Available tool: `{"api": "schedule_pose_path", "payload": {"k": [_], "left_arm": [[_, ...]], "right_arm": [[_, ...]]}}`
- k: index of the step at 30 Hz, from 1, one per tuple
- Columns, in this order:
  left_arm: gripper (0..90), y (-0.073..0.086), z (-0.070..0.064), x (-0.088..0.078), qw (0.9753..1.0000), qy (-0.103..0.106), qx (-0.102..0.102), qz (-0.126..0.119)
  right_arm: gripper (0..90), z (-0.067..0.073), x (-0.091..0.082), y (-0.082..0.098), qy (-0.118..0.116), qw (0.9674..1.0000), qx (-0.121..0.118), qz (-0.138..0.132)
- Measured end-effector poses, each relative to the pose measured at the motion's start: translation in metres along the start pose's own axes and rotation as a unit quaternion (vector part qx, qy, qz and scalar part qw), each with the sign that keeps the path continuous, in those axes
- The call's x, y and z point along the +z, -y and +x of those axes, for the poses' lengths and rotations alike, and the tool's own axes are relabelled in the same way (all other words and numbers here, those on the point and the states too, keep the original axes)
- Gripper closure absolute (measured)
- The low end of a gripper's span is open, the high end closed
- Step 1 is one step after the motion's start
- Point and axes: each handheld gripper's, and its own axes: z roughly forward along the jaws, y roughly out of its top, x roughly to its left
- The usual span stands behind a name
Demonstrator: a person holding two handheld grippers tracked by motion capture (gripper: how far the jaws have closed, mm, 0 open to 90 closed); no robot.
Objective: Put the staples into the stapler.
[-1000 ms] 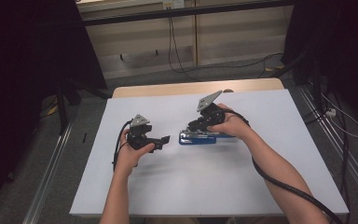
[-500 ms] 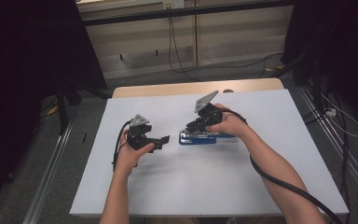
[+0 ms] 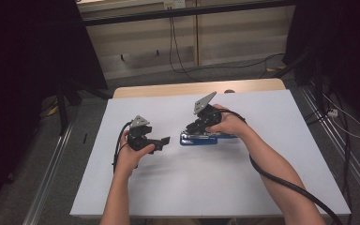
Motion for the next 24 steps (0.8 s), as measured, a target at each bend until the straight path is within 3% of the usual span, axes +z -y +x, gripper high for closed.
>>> {"api": "schedule_pose_path", "payload": {"k": [24], "left_arm": [[7.2, 0.0004, 0.0003, 0.0005, 1.0, -0.001, 0.0, 0.0]], "right_arm": [[79.3, -0.0025, 0.0022, 0.0031, -0.008, 0.9998, -0.017, 0.005]]}}
